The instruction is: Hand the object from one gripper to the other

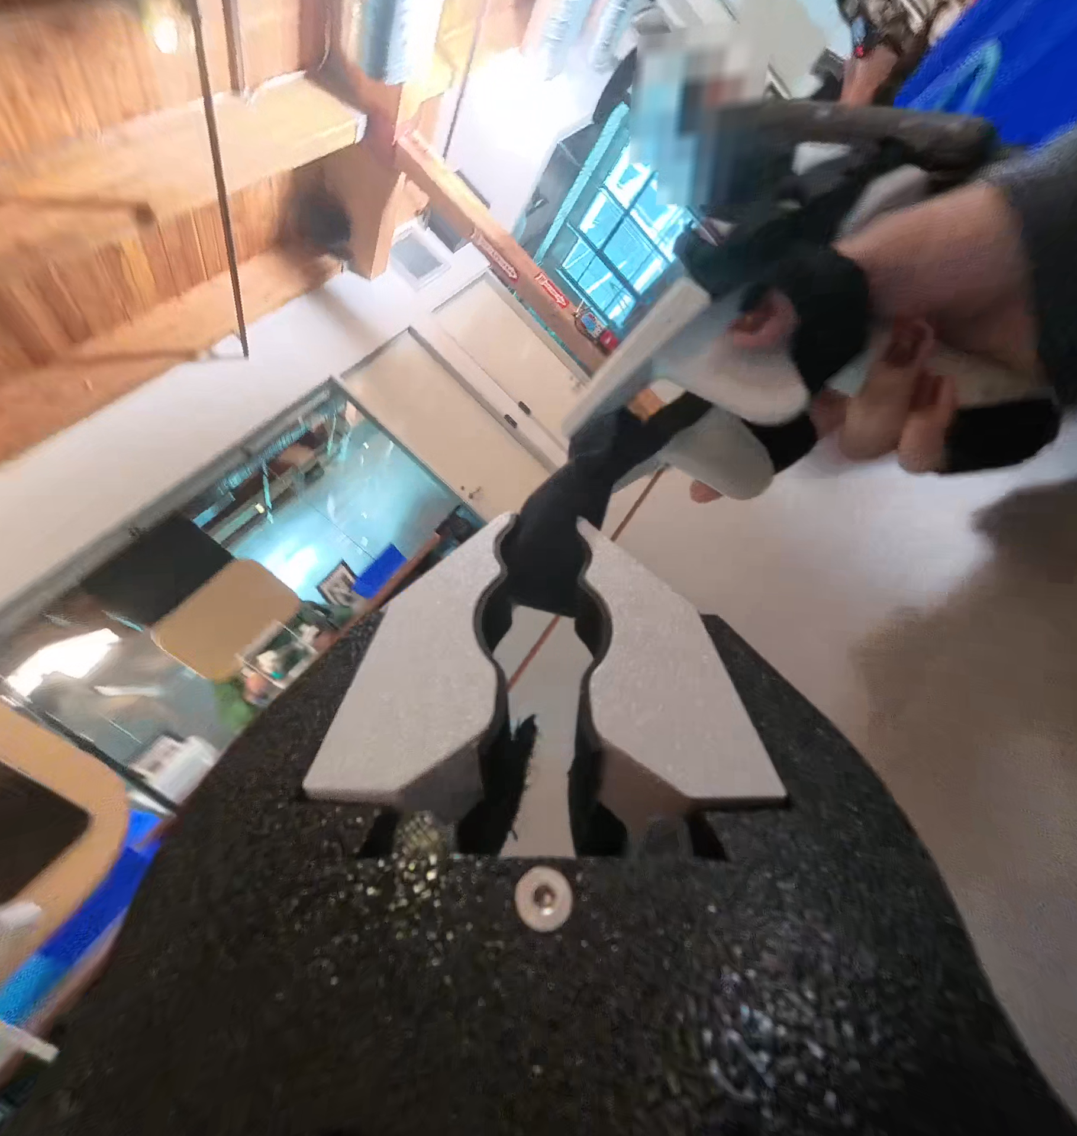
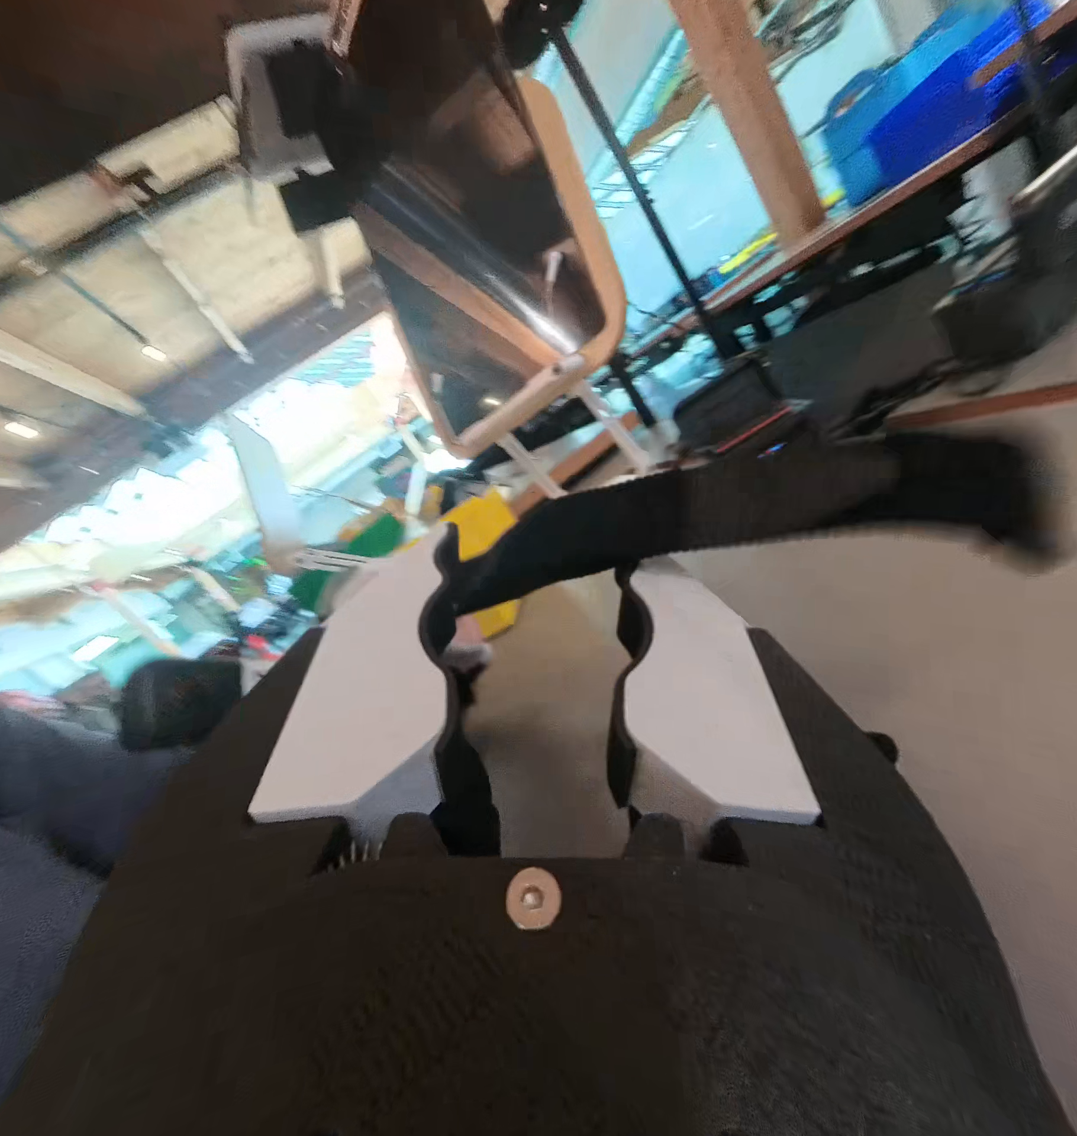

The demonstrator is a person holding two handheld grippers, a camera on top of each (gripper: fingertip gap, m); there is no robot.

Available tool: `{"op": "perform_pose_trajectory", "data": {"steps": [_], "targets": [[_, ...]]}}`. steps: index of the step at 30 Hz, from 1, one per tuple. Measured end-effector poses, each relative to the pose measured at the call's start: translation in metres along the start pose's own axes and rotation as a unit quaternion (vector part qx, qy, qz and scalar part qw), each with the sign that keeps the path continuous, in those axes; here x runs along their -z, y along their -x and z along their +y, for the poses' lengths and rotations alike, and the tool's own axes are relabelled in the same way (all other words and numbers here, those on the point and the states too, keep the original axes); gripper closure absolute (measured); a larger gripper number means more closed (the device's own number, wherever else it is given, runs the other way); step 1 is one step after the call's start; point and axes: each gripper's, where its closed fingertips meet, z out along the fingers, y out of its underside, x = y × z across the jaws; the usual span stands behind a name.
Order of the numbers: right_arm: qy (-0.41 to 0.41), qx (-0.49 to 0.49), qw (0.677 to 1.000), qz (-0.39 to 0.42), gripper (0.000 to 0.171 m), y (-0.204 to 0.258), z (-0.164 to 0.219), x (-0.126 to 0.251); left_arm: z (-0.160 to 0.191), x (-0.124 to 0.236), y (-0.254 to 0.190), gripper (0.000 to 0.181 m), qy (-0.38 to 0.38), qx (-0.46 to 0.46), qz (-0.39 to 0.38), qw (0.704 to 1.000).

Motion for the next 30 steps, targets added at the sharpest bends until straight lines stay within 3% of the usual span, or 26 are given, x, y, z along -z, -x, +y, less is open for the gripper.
{"op": "perform_pose_trajectory", "data": {"steps": [3, 6, 9, 13, 15, 16, 21, 24, 26, 27, 28, 30], "targets": [[0.013, 0.127, 0.989, 0.074, 0.107, -0.009, 0.0, 0.001, 0.008, 0.002, 0.017, 0.169, -0.002, 0.107, -0.009, 0.994], [0.021, 0.306, 0.939, 0.155, 0.092, -0.015, -0.005, 0.004, 0.014, 0.005, 0.031, 0.169, -0.016, 0.197, -0.016, 0.98], [0.035, 0.516, 0.824, 0.229, 0.087, -0.015, -0.009, 0.005, 0.018, 0.007, 0.037, 0.169, -0.027, 0.265, -0.008, 0.964], [0.079, 0.714, 0.653, 0.24, 0.087, -0.004, 0.012, -0.005, 0.013, 0.009, 0.037, 0.17, -0.055, 0.318, 0.02, 0.946], [0.113, 0.761, 0.6, 0.221, 0.091, -0.004, 0.029, -0.011, 0.009, 0.01, 0.036, 0.17, -0.07, 0.333, 0.03, 0.94], [0.123, 0.769, 0.591, 0.213, 0.092, -0.004, 0.035, -0.013, 0.007, 0.011, 0.036, 0.17, -0.078, 0.341, 0.034, 0.936], [0.118, 0.757, 0.596, 0.24, 0.127, -0.009, 0.027, -0.009, -0.001, 0.013, 0.031, 0.17, -0.103, 0.36, 0.068, 0.925], [0.112, 0.746, 0.607, 0.251, 0.168, -0.011, 0.022, -0.005, -0.004, 0.013, 0.028, 0.168, -0.111, 0.348, 0.072, 0.928], [0.114, 0.713, 0.644, 0.253, 0.17, -0.012, 0.019, -0.005, -0.005, 0.015, 0.032, 0.161, -0.121, 0.327, 0.044, 0.936], [0.111, 0.689, 0.671, 0.25, 0.17, -0.011, 0.018, -0.005, -0.005, 0.015, 0.036, 0.146, -0.123, 0.315, 0.024, 0.941], [0.106, 0.661, 0.702, 0.246, 0.17, -0.011, 0.016, -0.004, -0.006, 0.015, 0.039, 0.128, -0.127, 0.308, 0.009, 0.943], [0.092, 0.584, 0.773, 0.23, 0.17, -0.01, 0.012, -0.003, -0.01, 0.015, 0.037, 0.117, -0.136, 0.316, 0.02, 0.939]]}}
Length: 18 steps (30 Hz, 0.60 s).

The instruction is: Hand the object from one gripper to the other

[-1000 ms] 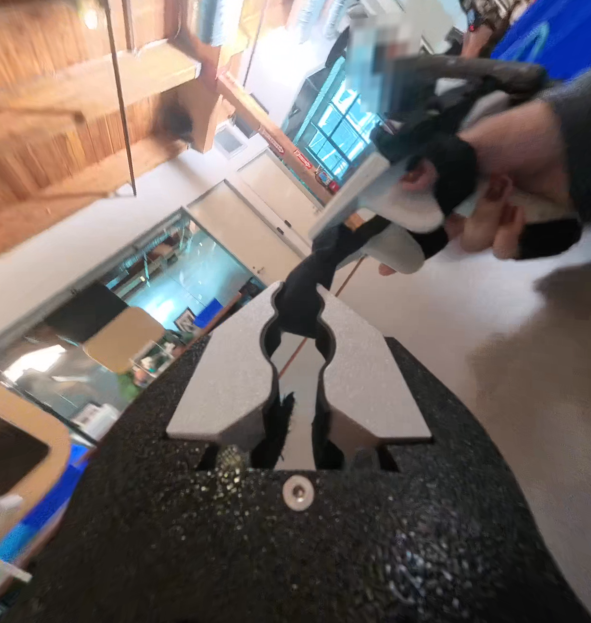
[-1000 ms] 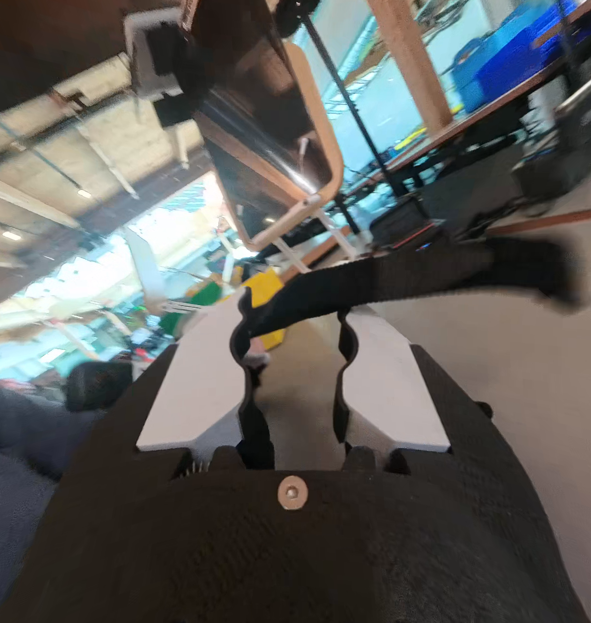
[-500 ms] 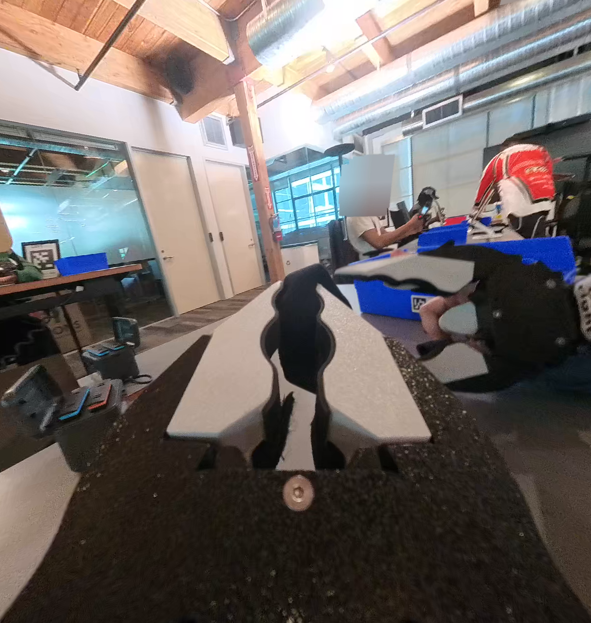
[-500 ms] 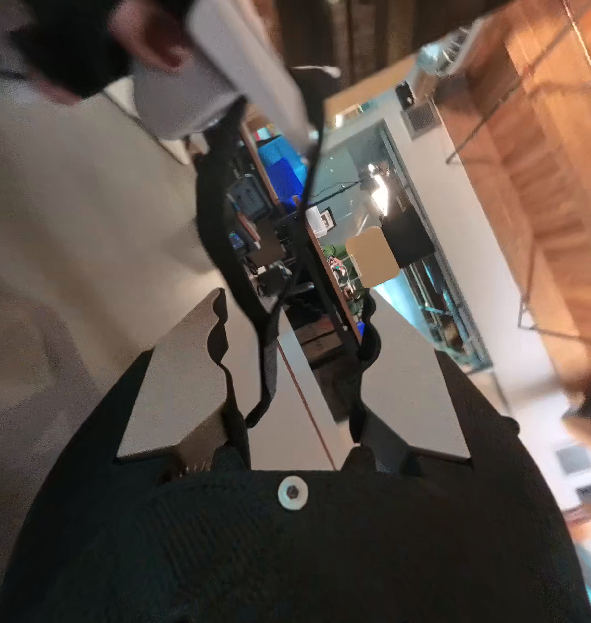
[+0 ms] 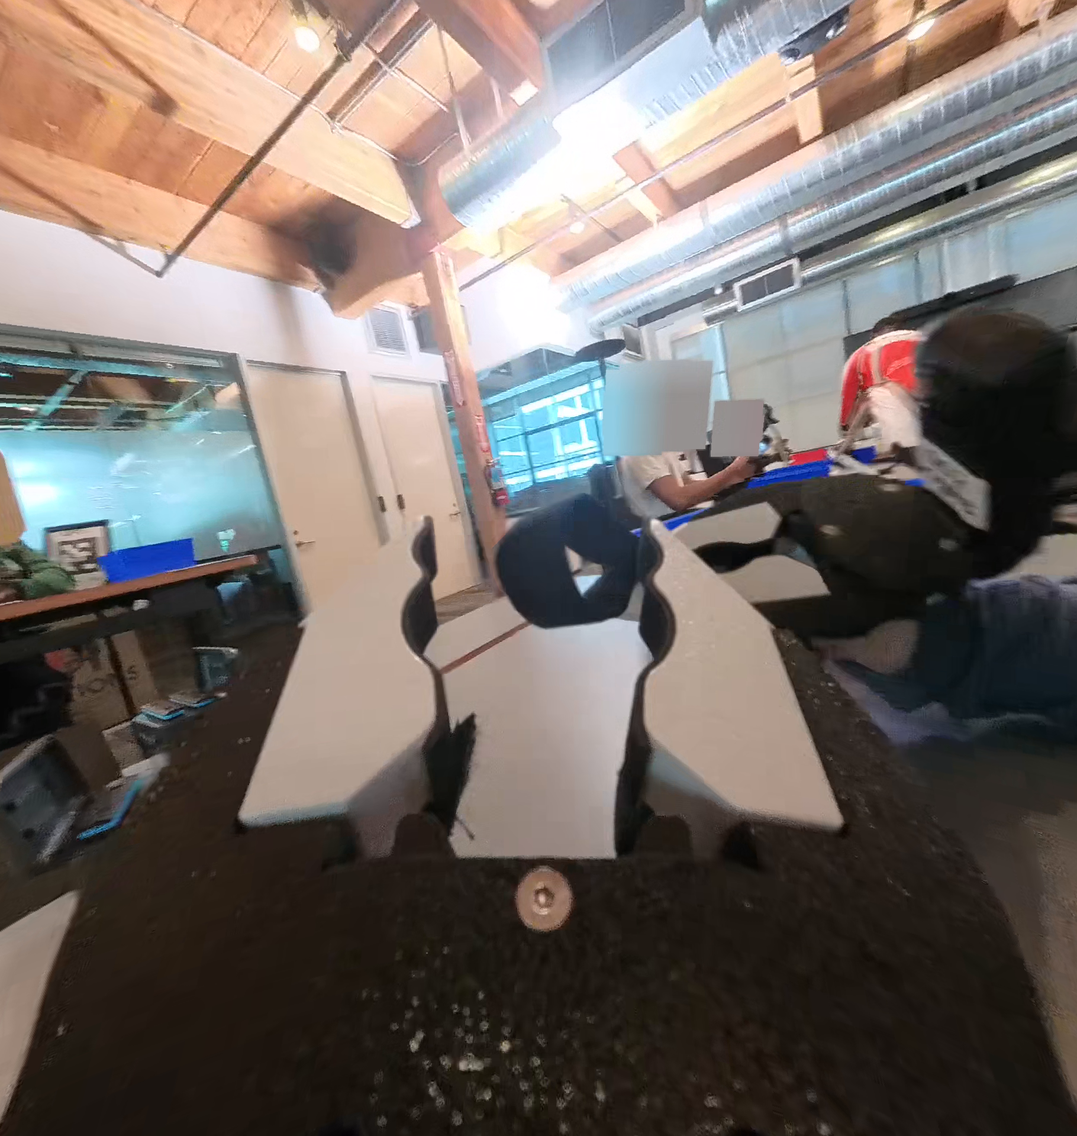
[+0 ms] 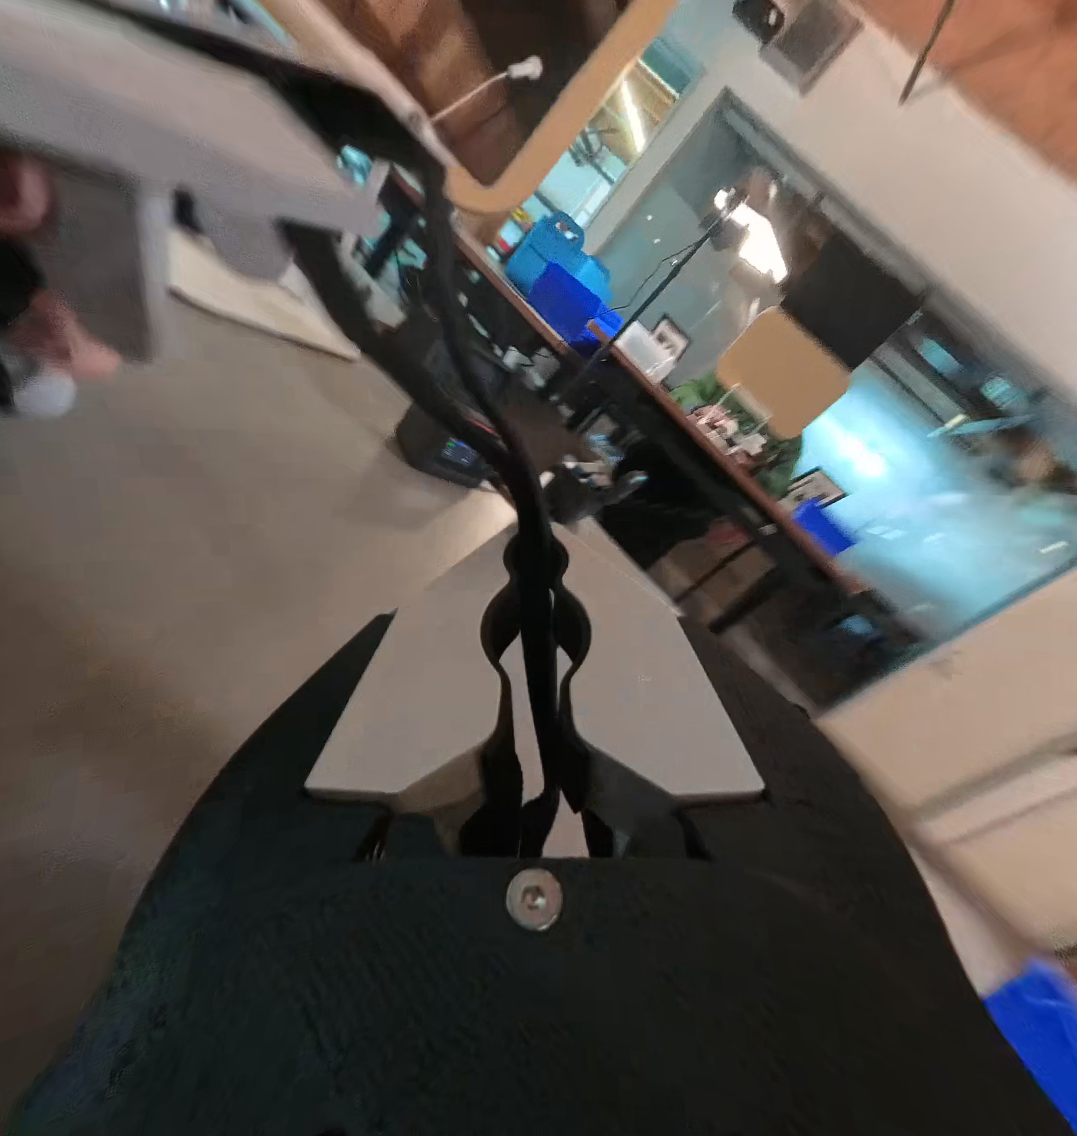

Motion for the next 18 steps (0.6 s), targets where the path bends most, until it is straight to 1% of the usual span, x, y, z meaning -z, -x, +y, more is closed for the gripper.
{"op": "perform_pose_trajectory", "data": {"steps": [2, 4, 6, 10, 12, 14, 16, 18], "targets": [[-0.033, -0.115, 0.991, -0.055, 0.17, 0.001, -0.008, 0.003, 0.0, -0.001, -0.004, 0.114, -0.004, 0.027, 0.022, 0.999], [-0.057, -0.212, 0.969, -0.111, 0.171, 0.003, -0.015, 0.006, -0.001, 0.0, -0.007, 0.112, -0.009, 0.046, 0.037, 0.998], [-0.049, -0.29, 0.94, -0.17, 0.17, 0.01, -0.015, 0.007, -0.002, -0.001, -0.011, 0.11, -0.012, 0.058, 0.053, 0.997], [-0.062, -0.422, 0.87, -0.247, 0.171, 0.015, -0.021, 0.01, 0.0, -0.002, -0.024, 0.11, -0.007, 0.083, 0.1, 0.992], [-0.081, -0.475, 0.837, -0.261, 0.171, 0.011, -0.025, 0.012, 0.001, -0.002, -0.027, 0.109, -0.005, 0.098, 0.113, 0.989], [-0.098, -0.512, 0.811, -0.265, 0.171, 0.003, -0.027, 0.014, 0.001, -0.002, -0.026, 0.11, -0.005, 0.108, 0.114, 0.988], [-0.109, -0.531, 0.799, -0.261, 0.171, -0.003, -0.027, 0.015, 0.002, -0.002, -0.025, 0.112, -0.002, 0.117, 0.116, 0.986], [-0.106, -0.535, 0.795, -0.265, 0.171, -0.004, -0.027, 0.016, 0.007, -0.004, -0.028, 0.115, 0.011, 0.117, 0.122, 0.986]]}}
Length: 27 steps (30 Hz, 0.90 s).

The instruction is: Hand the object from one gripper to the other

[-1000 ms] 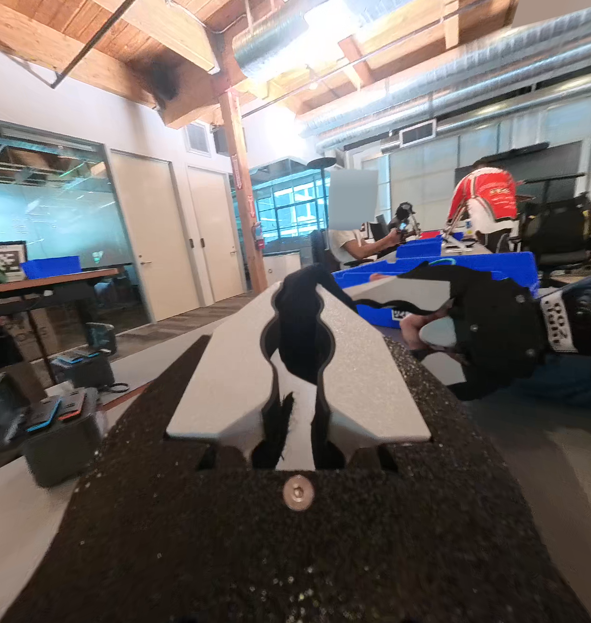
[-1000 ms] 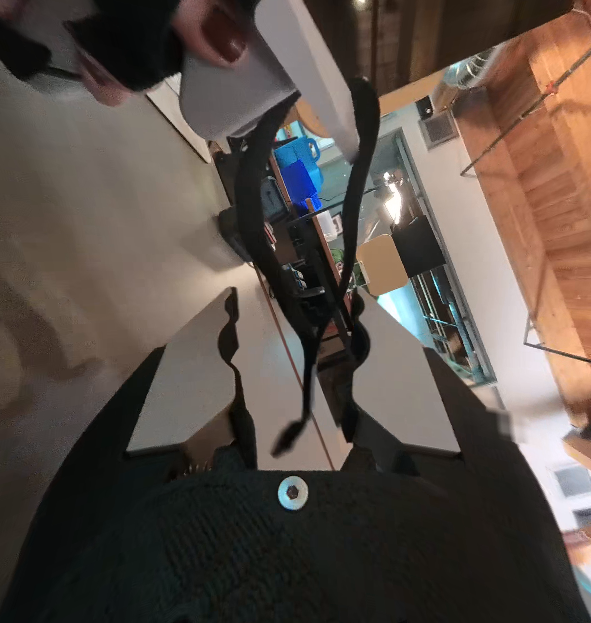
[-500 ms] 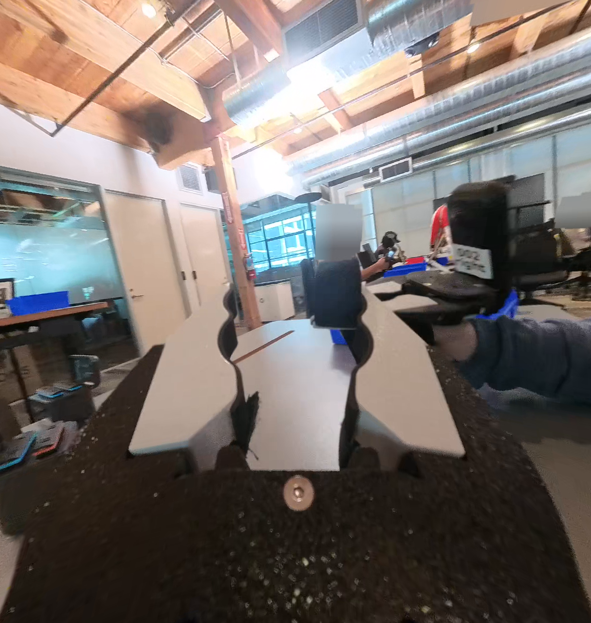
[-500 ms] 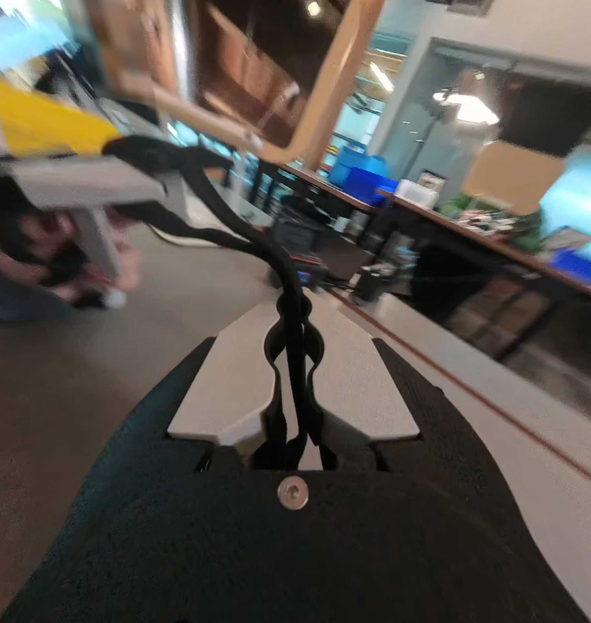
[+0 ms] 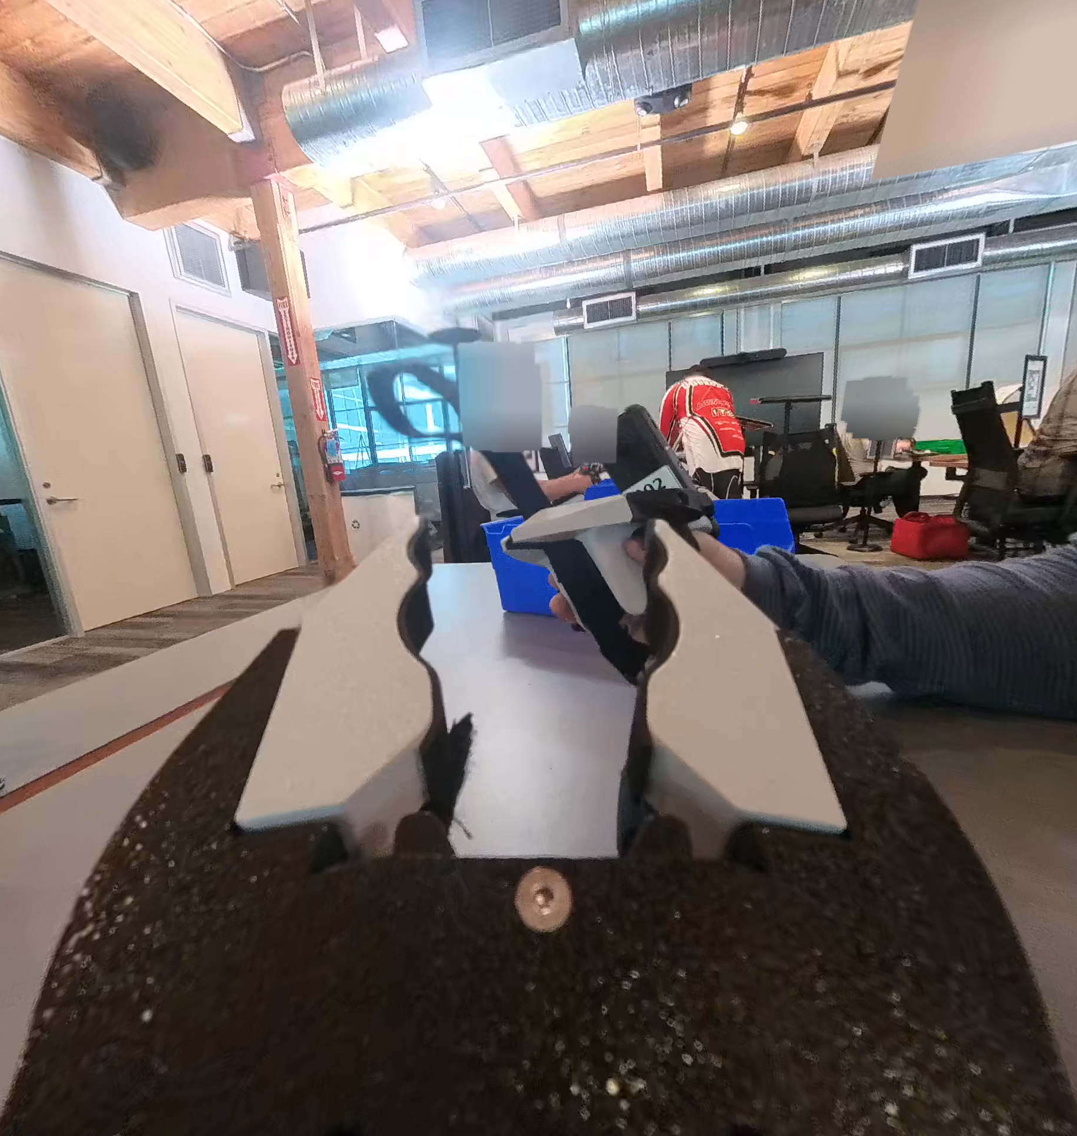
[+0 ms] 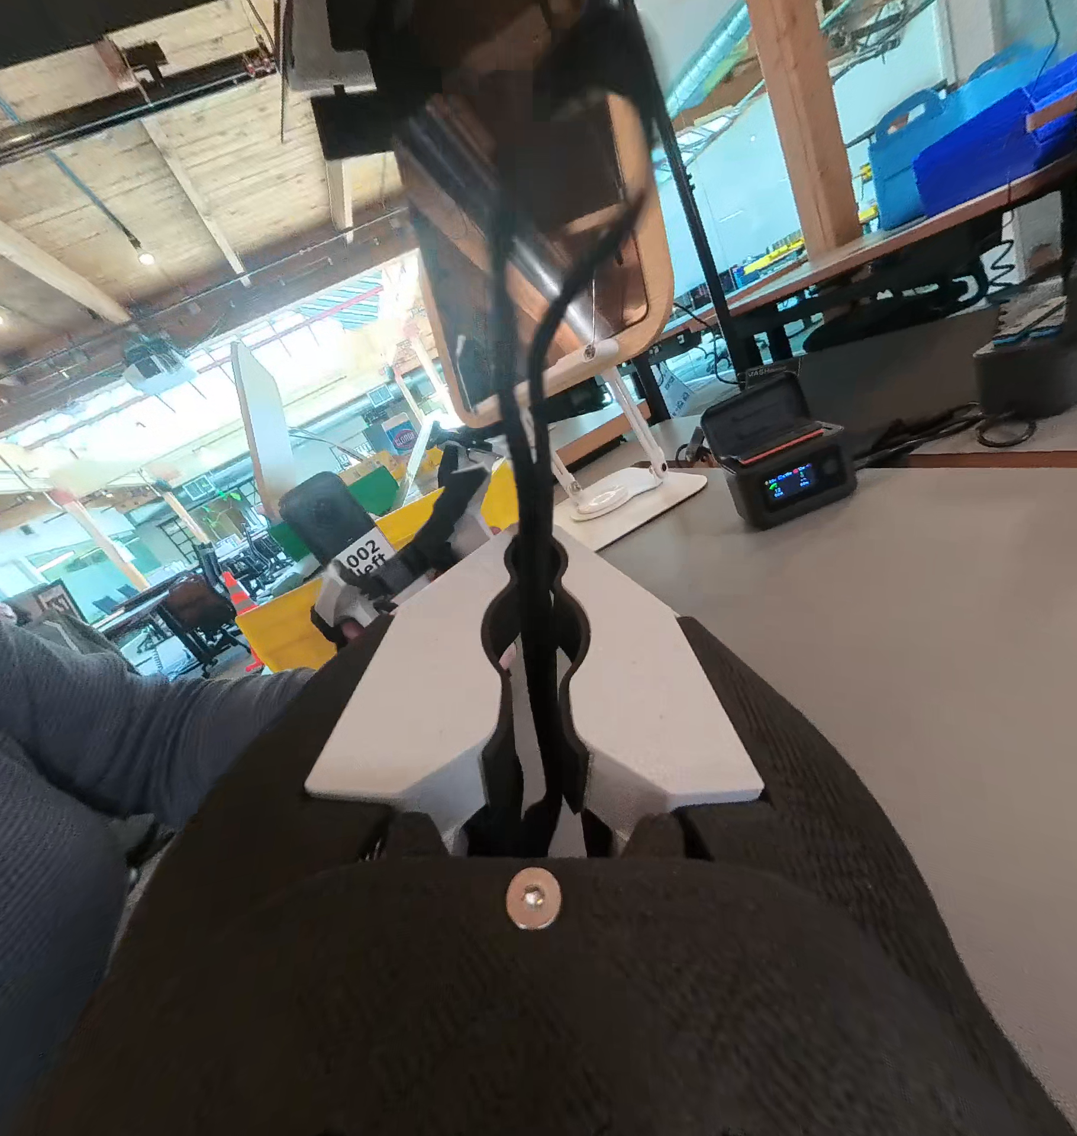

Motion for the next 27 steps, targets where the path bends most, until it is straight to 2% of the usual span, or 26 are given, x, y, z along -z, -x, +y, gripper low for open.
{"op": "perform_pose_trajectory", "data": {"steps": [3, 8, 12, 16, 27], "targets": [[-0.01, -0.031, 0.999, -0.027, 0.171, 0.008, -0.001, -0.003, 0.014, -0.006, -0.009, 0.124, 0.038, 0.003, 0.023, 0.999], [-0.072, -0.066, 0.992, -0.084, 0.17, 0.024, -0.012, -0.004, 0.037, -0.017, -0.029, 0.141, 0.111, 0.037, 0.073, 0.99], [-0.051, -0.059, 0.992, -0.1, 0.17, 0.032, -0.003, -0.01, 0.049, -0.021, -0.031, 0.164, 0.147, 0.027, 0.072, 0.986], [-0.041, -0.035, 0.992, -0.111, 0.169, 0.043, 0.0, -0.014, 0.058, -0.024, -0.04, 0.162, 0.177, 0.043, 0.091, 0.979], [-0.036, 0.007, 0.991, -0.125, 0.17, 0.055, 0.002, -0.014, 0.055, -0.024, -0.036, 0.175, 0.168, 0.075, 0.091, 0.979]]}}
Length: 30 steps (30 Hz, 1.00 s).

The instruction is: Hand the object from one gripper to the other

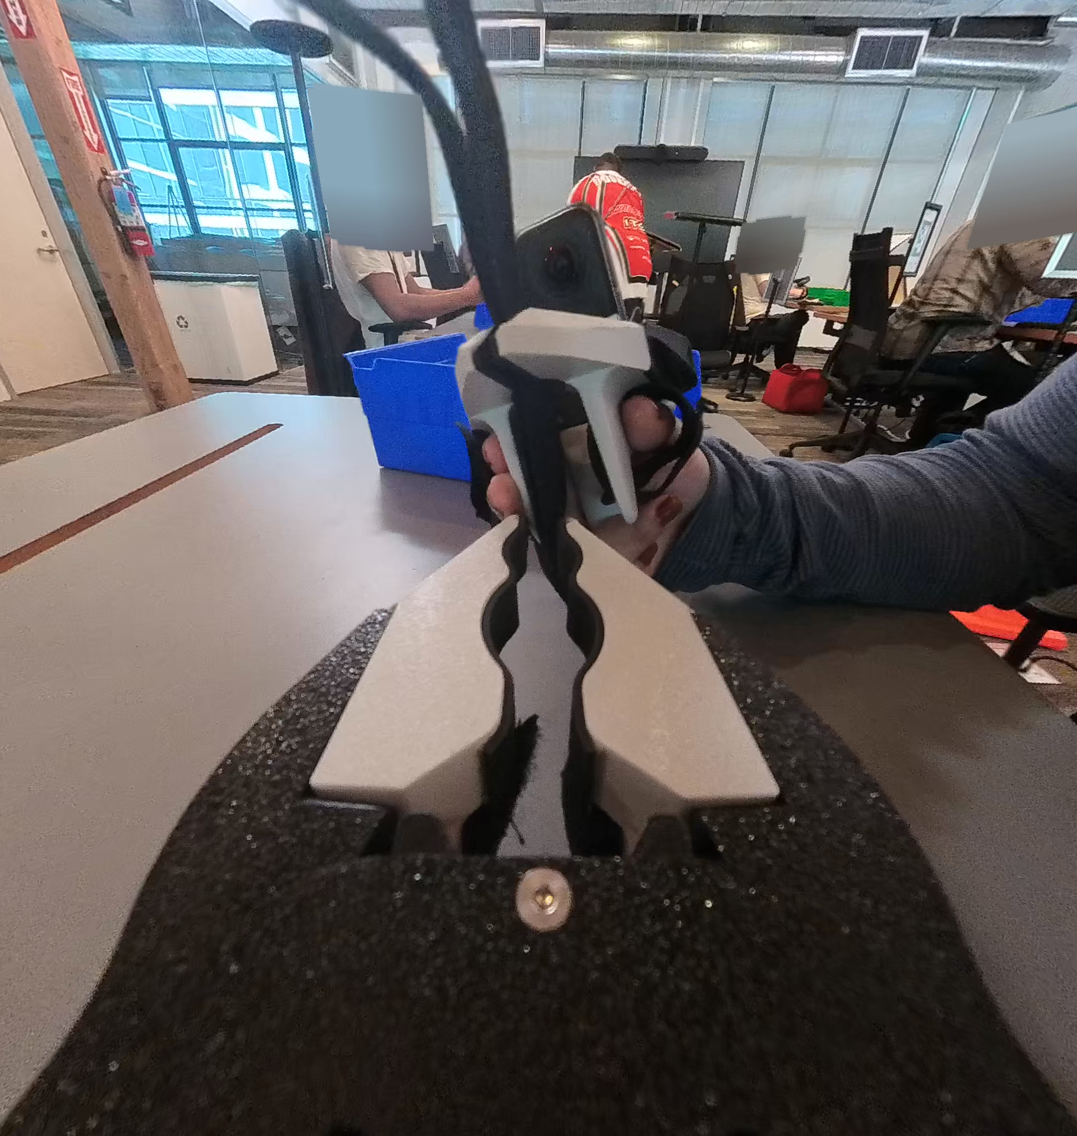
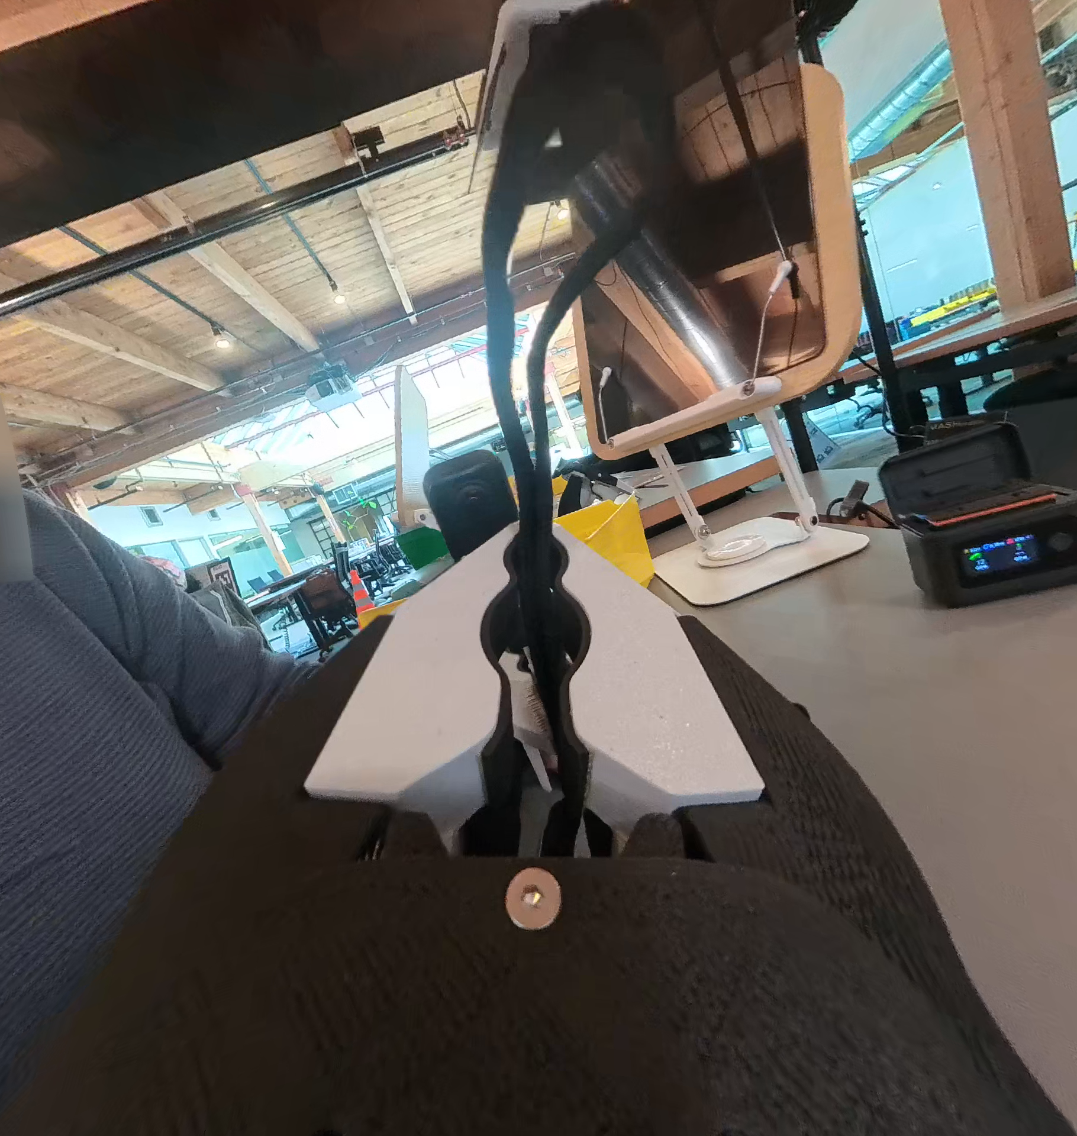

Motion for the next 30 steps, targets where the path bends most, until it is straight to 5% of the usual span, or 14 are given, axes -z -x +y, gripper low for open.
{"op": "perform_pose_trajectory", "data": {"steps": [7, 12, 16, 21, 26, 30], "targets": [[-0.002, 0.06, 0.998, 0.025, 0.169, -0.002, -0.005, 0.004, -0.002, 0.003, 0.005, 0.181, -0.008, -0.014, -0.019, 1.0], [0.029, 0.162, 0.982, 0.089, 0.168, -0.015, -0.002, 0.009, -0.002, 0.015, 0.031, 0.181, 0.025, -0.121, -0.127, 0.984], [0.075, 0.264, 0.947, 0.168, 0.155, -0.035, 0.002, 0.015, -0.005, 0.032, 0.058, 0.181, 0.068, -0.228, -0.252, 0.938], [0.123, 0.434, 0.854, 0.259, 0.121, -0.05, -0.005, 0.026, -0.007, 0.054, 0.084, 0.181, 0.132, -0.335, -0.362, 0.86], [0.178, 0.589, 0.723, 0.315, 0.114, -0.058, -0.01, 0.035, -0.001, 0.061, 0.095, 0.181, 0.186, -0.385, -0.398, 0.812], [0.199, 0.674, 0.622, 0.345, 0.092, -0.061, -0.017, 0.039, 0.016, 0.071, 0.111, 0.181, 0.267, -0.391, -0.428, 0.77]]}}
